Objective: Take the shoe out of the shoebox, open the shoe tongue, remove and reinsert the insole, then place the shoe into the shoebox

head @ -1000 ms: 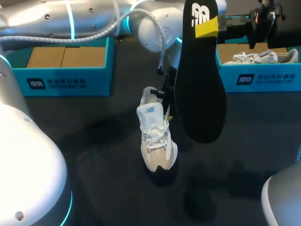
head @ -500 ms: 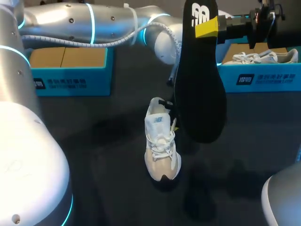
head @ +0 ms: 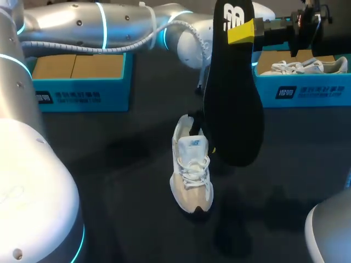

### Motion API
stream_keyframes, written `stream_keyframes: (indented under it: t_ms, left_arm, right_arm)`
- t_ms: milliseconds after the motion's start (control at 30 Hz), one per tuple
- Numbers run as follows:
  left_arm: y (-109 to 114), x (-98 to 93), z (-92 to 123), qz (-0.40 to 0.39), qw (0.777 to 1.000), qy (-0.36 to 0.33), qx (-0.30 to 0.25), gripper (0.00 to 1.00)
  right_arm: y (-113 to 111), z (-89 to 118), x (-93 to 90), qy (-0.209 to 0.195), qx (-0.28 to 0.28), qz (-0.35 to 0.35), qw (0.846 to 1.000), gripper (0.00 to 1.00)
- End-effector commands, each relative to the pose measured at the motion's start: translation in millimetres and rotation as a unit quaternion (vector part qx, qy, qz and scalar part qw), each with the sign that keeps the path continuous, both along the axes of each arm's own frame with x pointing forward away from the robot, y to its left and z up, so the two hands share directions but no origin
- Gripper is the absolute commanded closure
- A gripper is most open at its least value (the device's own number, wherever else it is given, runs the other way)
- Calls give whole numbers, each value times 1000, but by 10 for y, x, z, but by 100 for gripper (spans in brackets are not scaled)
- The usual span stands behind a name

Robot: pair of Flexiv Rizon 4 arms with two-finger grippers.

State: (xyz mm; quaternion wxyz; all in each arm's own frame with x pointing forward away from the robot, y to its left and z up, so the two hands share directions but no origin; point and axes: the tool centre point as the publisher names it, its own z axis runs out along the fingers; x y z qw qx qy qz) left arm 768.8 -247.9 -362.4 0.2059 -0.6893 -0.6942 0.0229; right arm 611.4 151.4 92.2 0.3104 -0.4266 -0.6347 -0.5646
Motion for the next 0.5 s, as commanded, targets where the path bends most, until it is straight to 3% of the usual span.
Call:
stream_keyframes:
  t_ms: [33,500]
  left_arm:
    - [95,23,211,8,999,-11,-29,0]
    - [126,203,920,51,989,-64,-127,0]
  right_arm:
    - [36,18,54,10,-6,0,1000,100]
    - [-285,81,433,32,-6,-24,999,100]
